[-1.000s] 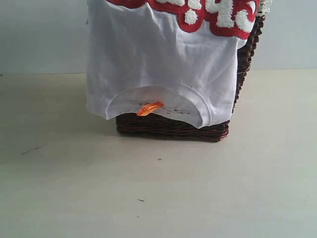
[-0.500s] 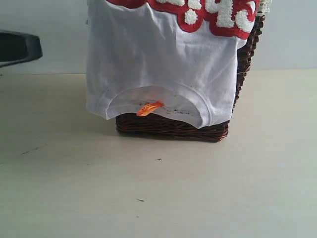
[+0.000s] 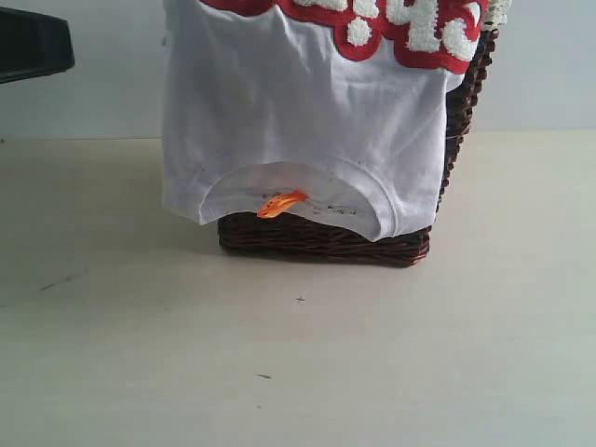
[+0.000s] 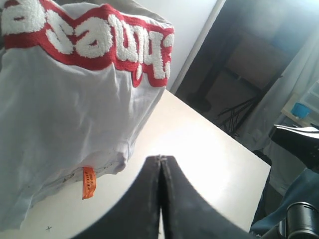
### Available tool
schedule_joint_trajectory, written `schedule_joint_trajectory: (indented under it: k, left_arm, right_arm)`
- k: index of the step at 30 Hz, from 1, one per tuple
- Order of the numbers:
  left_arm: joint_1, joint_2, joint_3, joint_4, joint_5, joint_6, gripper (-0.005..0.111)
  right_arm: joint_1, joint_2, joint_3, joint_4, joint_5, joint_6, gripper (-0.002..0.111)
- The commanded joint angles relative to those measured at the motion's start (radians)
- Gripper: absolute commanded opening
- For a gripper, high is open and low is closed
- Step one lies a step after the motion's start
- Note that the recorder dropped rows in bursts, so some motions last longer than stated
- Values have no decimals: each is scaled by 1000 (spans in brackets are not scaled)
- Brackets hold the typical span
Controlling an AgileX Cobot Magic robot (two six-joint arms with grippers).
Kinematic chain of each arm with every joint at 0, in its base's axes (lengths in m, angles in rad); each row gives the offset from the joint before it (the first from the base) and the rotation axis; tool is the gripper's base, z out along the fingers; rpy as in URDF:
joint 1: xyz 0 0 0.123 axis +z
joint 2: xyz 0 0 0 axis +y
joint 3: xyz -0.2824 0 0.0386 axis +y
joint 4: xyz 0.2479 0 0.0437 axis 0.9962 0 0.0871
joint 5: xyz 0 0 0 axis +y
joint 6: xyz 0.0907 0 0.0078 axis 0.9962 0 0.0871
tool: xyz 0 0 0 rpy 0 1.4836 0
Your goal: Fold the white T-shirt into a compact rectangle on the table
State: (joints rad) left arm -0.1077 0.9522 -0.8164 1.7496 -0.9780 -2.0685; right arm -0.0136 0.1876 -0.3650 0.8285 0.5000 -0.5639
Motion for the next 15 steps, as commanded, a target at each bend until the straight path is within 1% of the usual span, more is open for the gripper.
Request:
schedule_joint_trajectory:
  k: [1, 15]
  left_arm:
    - [-3, 1, -8, -5, -5, 5, 0]
    - [-3, 1, -8, -5, -5, 5, 0]
  right_arm:
    - [2, 5, -6, 31, -4, -10, 0]
    - [2, 5, -6, 69, -2, -11, 0]
